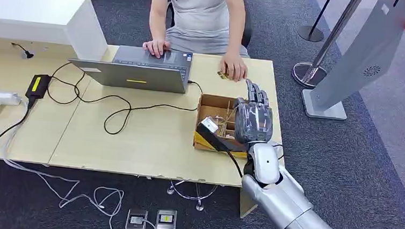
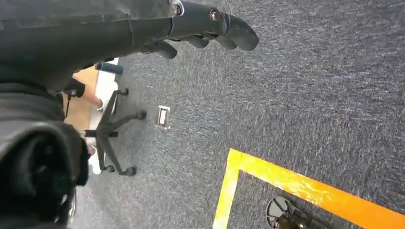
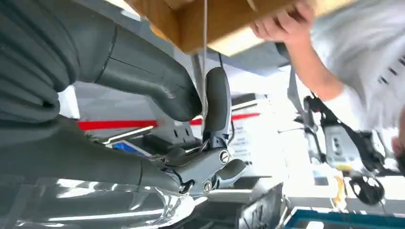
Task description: Pass the card to the sensor for recognition and then transmit it.
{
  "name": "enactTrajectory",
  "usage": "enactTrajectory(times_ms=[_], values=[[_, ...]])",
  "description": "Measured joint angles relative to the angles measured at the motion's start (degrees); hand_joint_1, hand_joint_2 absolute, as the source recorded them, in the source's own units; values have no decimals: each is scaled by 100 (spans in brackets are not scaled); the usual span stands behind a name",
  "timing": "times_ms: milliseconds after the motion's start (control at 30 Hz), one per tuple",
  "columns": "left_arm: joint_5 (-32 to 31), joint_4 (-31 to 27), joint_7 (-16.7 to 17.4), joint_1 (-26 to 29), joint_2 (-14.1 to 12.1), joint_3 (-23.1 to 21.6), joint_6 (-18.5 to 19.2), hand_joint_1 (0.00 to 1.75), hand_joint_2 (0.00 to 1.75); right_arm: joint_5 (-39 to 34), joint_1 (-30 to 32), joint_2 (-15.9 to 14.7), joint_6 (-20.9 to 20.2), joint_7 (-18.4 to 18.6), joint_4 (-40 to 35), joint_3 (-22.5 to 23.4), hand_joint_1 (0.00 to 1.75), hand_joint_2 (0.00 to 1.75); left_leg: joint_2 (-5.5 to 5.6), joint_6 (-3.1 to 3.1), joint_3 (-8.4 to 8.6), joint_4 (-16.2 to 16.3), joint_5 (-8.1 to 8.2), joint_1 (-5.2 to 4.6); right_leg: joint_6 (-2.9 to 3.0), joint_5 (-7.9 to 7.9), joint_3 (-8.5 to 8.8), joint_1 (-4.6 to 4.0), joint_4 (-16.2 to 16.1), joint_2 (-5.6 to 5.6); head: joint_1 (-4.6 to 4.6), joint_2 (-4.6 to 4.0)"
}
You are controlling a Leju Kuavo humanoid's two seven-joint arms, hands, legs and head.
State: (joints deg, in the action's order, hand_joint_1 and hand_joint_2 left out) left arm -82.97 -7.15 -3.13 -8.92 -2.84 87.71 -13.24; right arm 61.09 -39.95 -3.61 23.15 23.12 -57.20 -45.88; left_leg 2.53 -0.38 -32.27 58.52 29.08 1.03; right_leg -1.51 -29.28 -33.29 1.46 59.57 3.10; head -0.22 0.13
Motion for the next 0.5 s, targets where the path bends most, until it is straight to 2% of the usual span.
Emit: enactTrajectory(times_ms=[267, 500], values=[[-7, 0, -22, 0, -2, 0, 15, 0, 0, 57, -69, -4, -70, 57, -555, 0, 175, 175, -1, 0, 0, 0, 0, 0, 0, 0, -1, 0, 0, 1, -2, 0], [-31, 0, -35, 0, -2, 0, 26, 0, 0, 83, -71, -7, -68, 70, -759, 0, 175, 175, -1, 0, 0, 0, 0, 0, 0, 0, -1, 0, -1, 1, -2, 0]])
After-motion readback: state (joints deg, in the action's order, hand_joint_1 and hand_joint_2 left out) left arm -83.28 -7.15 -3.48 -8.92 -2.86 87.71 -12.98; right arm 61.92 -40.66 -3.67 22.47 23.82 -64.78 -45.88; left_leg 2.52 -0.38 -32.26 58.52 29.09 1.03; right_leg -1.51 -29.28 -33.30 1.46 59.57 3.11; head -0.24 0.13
